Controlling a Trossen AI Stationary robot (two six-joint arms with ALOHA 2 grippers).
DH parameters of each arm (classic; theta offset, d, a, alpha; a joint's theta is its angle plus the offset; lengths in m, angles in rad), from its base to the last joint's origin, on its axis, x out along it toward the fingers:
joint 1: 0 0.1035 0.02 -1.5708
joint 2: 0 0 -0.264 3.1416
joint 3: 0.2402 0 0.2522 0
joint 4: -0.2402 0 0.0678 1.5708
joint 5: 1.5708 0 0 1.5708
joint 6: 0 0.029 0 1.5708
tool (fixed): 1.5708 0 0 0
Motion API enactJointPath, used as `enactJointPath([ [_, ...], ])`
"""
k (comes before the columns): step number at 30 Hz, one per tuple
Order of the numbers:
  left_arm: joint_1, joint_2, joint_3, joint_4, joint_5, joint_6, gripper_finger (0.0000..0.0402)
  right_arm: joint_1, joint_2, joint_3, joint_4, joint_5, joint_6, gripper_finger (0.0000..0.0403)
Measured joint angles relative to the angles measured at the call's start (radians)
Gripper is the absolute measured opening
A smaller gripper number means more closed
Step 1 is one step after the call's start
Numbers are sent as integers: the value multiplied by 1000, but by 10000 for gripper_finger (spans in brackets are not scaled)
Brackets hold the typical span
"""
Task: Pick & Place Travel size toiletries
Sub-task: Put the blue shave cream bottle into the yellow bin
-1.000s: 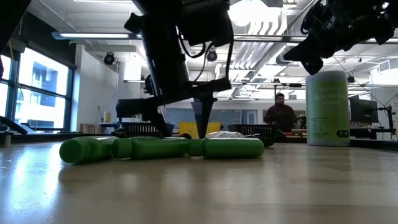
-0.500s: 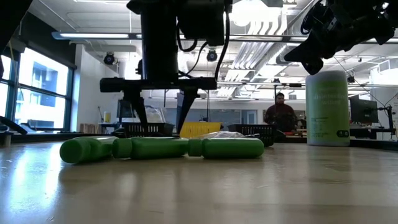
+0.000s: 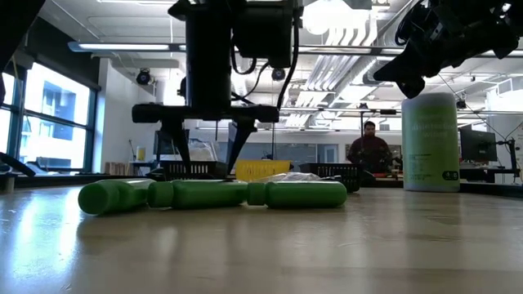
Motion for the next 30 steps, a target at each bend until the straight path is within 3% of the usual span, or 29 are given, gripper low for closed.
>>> enactJointPath([
  [30,-1,70,-2,2,17,53,248,0,0,0,0,2,0,2],
])
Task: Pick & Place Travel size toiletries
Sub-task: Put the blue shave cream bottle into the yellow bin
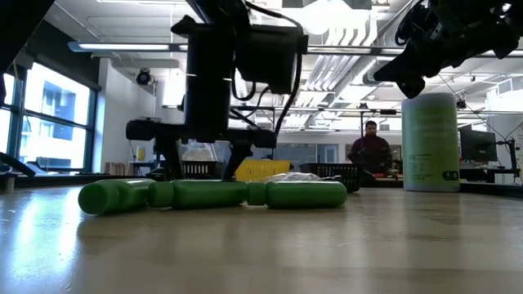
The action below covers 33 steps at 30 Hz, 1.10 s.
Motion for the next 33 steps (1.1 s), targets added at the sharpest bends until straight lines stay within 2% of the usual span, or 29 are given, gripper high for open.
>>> enactJointPath([
  [14,0,12,2,21,6,1,245,0,0,0,-2,3,0,2],
  [25,0,14,2,24,-16,3,155,0,0,0,-3,4,0,2],
  [33,0,14,2,23,-17,3,141,0,0,0,-4,4,0,2],
])
